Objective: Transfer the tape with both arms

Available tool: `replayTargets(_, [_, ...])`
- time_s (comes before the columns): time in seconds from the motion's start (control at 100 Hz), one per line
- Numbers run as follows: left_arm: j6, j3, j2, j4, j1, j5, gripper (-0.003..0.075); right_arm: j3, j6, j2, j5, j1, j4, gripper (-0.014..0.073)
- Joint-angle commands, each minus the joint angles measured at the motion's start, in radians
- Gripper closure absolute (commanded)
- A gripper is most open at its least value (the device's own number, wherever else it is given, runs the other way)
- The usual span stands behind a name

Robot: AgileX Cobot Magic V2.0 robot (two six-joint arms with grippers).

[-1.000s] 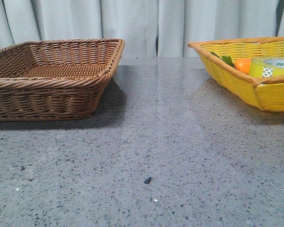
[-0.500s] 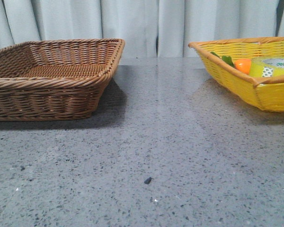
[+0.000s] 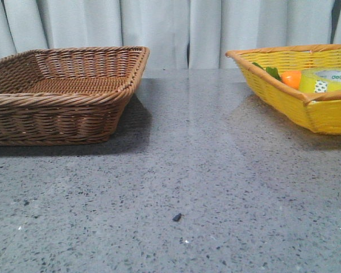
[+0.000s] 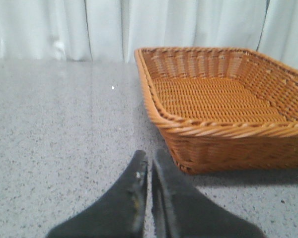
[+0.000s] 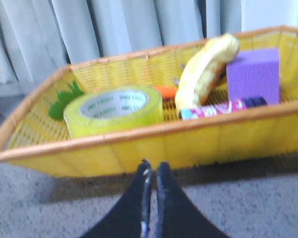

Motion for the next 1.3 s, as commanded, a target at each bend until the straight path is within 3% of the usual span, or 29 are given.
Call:
replayTargets(0.0, [-0.009,0.010,-0.028,0.000,0.003,-0.104,0.0741,0.022,-0.008,-0.018,-0.123,-0.006,0.002,0.0668])
replayTargets(0.14, [-0.009,0.010,-0.028,0.000,0.003,-0.161,0.0741,0.022,-0.008,-0.018,-0.155,-0.006,-0.002,0.0668])
replayTargets(0.36, [-0.009,0.010,-0.028,-0.005,0.005,-0.334,0.0741,0.020,-0.008,-0.018,-0.373,-0.006,-0.002,0.0668])
replayTargets(0.53, [-0.014,-0.005,-0.028,-0.092,0.005,-0.462,0.0741,-0.034,0.016,-0.003,-0.273,-0.006,-0.002,0.0668])
replayTargets(0.77, [-0.014,-0.162,0.056,-0.132,0.005,-0.227,0.0741,-0.193,0.047,0.147,-0.132,-0.006,0.004,0.0668])
replayTargets(0.96, [-0.014,-0.300,0.213,-0.115,0.005,-0.029,0.0741,-0.422,0.028,0.367,0.162,-0.006,0.004,0.0668])
replayTargets(1.2, [-0.014,-0.331,0.289,-0.142,0.005,-0.051,0.0741,-0.488,0.032,0.548,-0.044,0.005,0.061,0.0668])
replayTargets(1.29, [-0.014,-0.331,0.289,-0.142,0.005,-0.054,0.0741,-0.542,0.030,0.604,0.001,0.026,0.056,0.0668])
